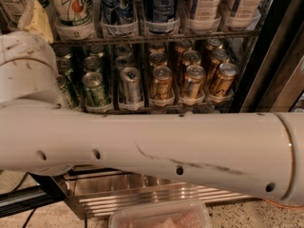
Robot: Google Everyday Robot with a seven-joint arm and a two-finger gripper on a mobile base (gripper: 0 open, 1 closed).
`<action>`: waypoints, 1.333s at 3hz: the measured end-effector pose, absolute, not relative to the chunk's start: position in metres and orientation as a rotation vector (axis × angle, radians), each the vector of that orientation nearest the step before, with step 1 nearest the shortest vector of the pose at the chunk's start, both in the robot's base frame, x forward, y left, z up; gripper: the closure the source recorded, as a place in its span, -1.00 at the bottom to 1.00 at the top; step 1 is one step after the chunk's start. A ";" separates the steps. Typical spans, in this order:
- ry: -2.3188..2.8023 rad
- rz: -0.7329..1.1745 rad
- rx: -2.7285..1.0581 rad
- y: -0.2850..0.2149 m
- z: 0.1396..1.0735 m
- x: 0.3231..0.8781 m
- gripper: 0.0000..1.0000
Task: Pick 7up can from top shelf of fridge
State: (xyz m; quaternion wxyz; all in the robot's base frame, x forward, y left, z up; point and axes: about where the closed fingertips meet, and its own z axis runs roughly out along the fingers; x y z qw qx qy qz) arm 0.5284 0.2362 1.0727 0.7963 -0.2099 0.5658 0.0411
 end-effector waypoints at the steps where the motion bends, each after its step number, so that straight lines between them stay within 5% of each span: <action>1: 1.218 0.077 -0.434 0.235 1.074 0.533 -0.08; 4: 1.258 0.067 -0.449 0.246 1.075 0.564 -0.06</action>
Offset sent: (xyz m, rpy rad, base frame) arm 0.0223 -0.0049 -0.0045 0.0082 0.0161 -0.0600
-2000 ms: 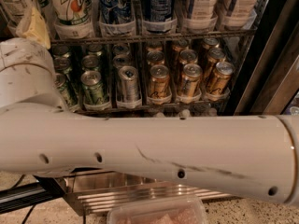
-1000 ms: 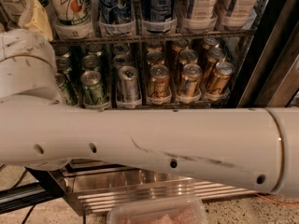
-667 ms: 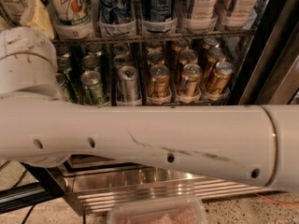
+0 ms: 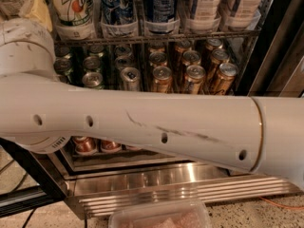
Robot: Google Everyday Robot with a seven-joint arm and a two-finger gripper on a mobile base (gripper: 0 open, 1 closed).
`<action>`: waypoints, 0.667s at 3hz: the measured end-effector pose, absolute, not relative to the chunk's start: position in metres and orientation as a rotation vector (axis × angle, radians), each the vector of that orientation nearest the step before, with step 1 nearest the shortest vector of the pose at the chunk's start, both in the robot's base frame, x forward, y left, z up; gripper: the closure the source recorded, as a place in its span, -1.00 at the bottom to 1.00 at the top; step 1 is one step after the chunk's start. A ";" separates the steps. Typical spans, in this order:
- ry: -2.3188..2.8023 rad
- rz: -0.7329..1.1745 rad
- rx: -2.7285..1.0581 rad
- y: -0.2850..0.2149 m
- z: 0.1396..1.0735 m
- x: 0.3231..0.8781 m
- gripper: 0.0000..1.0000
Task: Pick 7up can from top shelf of fridge
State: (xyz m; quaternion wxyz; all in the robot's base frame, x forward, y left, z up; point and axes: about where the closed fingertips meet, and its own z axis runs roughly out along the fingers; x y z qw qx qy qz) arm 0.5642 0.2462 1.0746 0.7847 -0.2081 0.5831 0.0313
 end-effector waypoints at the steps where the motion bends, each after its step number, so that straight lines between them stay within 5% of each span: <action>1: 1.260 0.061 -0.432 0.243 1.077 0.570 -0.08; 2: 1.259 0.051 -0.408 0.237 1.082 0.575 -0.08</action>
Offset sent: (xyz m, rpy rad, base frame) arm 0.0172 -0.0171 0.0087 0.0369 -0.0058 -0.0579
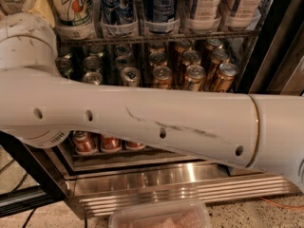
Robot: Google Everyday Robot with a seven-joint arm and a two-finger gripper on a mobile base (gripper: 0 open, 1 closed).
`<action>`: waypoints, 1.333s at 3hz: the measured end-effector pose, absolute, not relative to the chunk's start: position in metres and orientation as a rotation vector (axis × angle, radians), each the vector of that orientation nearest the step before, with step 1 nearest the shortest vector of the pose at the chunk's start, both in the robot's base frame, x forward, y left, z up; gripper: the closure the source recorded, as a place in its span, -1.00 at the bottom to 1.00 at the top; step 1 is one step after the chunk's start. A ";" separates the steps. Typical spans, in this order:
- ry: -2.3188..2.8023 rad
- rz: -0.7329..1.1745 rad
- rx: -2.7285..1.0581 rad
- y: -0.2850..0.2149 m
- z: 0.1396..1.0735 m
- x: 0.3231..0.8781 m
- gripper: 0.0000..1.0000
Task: Pick 7up can from top shelf of fridge
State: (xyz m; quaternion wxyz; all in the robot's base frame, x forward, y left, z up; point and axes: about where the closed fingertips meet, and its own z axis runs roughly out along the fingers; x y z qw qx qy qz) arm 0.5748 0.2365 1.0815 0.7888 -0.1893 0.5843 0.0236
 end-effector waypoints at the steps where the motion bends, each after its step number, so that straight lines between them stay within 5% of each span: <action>1: 1.254 0.040 -0.383 0.230 1.086 0.580 -0.08; 4: 1.304 0.073 -0.397 0.240 1.069 0.580 -0.06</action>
Offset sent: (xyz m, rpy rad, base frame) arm 0.0121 -0.0132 0.0053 0.0259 -0.0065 -0.0432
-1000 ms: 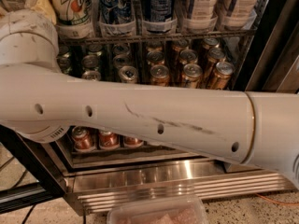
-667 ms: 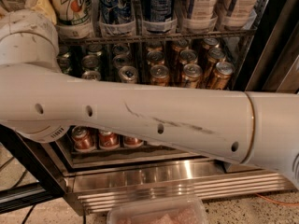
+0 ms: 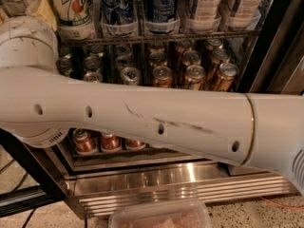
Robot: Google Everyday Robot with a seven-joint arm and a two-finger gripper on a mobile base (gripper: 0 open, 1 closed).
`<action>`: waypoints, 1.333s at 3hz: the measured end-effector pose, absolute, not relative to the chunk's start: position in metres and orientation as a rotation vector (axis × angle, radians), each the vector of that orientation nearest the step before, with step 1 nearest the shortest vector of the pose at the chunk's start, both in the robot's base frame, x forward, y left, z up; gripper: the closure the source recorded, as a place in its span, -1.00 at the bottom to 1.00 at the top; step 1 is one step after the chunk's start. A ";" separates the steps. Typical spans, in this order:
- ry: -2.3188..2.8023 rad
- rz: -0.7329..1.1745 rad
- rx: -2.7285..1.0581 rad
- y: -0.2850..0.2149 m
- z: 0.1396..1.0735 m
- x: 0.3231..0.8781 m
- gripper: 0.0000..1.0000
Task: Pick 7up can from top shelf of fridge
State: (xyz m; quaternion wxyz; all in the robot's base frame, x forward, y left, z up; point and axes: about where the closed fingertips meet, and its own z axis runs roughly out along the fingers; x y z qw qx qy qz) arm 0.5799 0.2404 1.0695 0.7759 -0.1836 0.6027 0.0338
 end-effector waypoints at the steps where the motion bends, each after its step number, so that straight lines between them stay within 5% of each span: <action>1: 1.319 0.087 -0.409 0.245 1.064 0.580 0.25; 3: 1.318 0.087 -0.409 0.245 1.064 0.580 1.00; 4: 1.318 0.088 -0.409 0.245 1.065 0.580 1.00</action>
Offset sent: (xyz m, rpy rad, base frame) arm 0.0000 0.0036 -0.0045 -0.0020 0.0149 0.0123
